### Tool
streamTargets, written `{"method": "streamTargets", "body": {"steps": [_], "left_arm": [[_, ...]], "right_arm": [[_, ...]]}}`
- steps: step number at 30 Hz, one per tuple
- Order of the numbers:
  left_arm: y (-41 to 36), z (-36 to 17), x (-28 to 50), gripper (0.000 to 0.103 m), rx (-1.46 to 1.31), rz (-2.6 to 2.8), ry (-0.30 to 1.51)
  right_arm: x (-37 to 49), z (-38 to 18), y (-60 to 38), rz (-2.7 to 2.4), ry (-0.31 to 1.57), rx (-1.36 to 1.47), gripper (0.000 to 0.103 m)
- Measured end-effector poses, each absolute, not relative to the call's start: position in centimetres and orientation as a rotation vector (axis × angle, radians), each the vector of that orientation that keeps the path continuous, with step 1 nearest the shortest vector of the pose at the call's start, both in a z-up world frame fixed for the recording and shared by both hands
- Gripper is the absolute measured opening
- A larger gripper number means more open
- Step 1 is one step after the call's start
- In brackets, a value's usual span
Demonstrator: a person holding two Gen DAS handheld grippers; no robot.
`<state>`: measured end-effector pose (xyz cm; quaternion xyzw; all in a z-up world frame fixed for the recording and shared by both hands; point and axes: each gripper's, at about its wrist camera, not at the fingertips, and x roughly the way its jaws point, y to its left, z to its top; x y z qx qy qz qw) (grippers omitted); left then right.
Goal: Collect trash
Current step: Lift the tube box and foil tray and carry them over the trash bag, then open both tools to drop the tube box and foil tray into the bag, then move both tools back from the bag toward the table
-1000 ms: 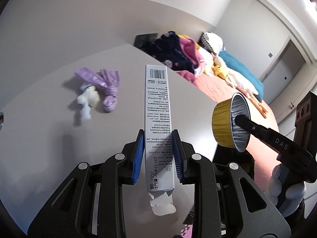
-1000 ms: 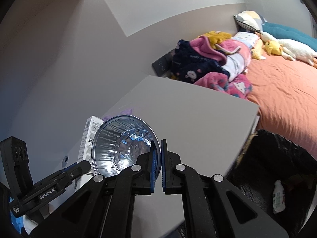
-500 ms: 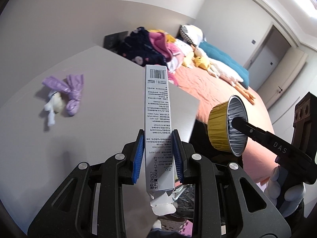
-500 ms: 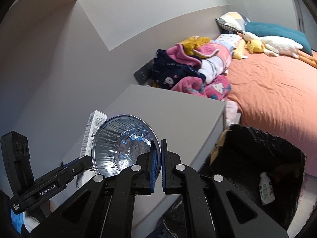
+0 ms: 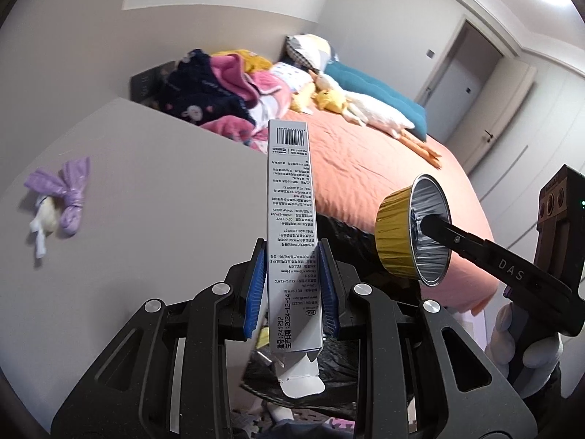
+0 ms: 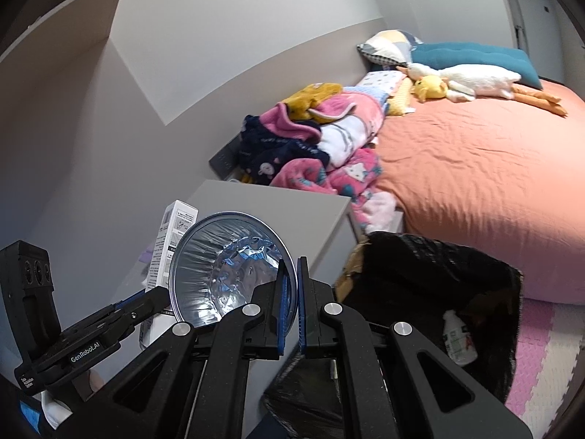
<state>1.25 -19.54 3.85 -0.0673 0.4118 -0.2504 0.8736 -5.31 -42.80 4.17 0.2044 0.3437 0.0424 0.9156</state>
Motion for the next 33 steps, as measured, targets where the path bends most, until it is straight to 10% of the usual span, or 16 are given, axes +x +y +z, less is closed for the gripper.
{"method": "streamTargets", "body": {"steps": [14,16,17,18,33], "left_arm": [[-25.6,2.6,0.6,0.030,-0.071,-0.677,0.940],[-26.3,2.1,1.1,0.051,-0.060,-0.693,0.995],[-26.7,1.6,1.4,0.086,-0.049,-0.667,1.032],[-26.9,1.5,1.6,0.095,-0.042,-0.648,1.038],[-27.1,1.5,2.2,0.095,0.007,-0.619,0.979]], "right_arm": [[-7.2,2.9,-48.0,-0.038,0.778,0.514,0.006],[-7.4,2.8,-48.9,-0.049,0.782,0.553,0.032],[-7.6,2.9,-49.2,-0.073,0.776,0.561,0.046],[-8.2,3.0,-49.6,-0.120,0.750,0.566,0.066],[-7.5,3.4,-50.1,-0.132,0.699,0.548,0.068]]}}
